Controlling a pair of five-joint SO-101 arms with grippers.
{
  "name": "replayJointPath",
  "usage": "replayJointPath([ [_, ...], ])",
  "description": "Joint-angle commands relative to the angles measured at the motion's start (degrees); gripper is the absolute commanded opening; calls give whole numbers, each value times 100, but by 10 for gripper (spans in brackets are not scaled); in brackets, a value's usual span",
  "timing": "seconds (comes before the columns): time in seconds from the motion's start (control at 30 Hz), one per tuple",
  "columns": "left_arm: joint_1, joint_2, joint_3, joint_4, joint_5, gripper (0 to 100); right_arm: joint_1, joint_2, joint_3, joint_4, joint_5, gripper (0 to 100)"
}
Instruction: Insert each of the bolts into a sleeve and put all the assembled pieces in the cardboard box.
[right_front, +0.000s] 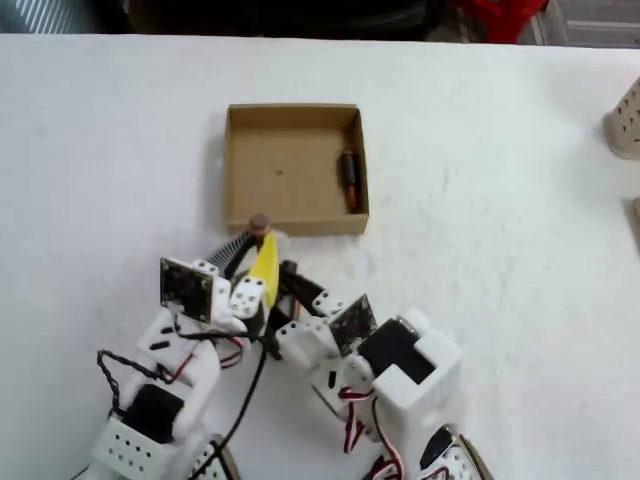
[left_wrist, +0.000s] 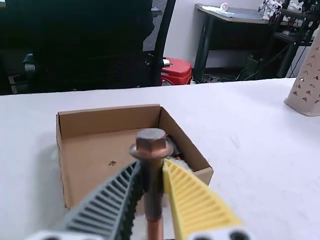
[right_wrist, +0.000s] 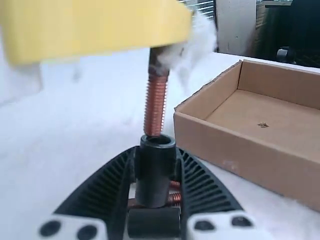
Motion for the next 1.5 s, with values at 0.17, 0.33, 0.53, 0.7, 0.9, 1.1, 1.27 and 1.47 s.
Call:
replayJointPath([
  [0.17, 57, -31, -44, -255, -35, 20, -119, -75, 44, -180, 26, 16],
  [0.33, 57, -31, -44, -193, -26, 20, -119, -75, 44, -180, 26, 16],
  [0.53, 66, -31, -308, 325, -26, 20, -101, -75, 44, -189, 26, 16],
  [0.7, 66, -31, -325, 352, -18, 20, -101, -75, 44, -198, 35, 16],
  [0.9, 75, -31, -325, 369, -18, 20, -92, -75, 44, -207, 62, 16],
  [1.1, 356, -31, -457, 818, 167, 20, -84, -75, 44, -207, 70, 17],
  [1.27, 382, -31, -633, 1204, 185, 20, -84, -75, 44, -215, 70, 17],
  [1.47, 374, -31, -563, 1292, 185, 20, 84, -145, 18, -215, 53, 17],
])
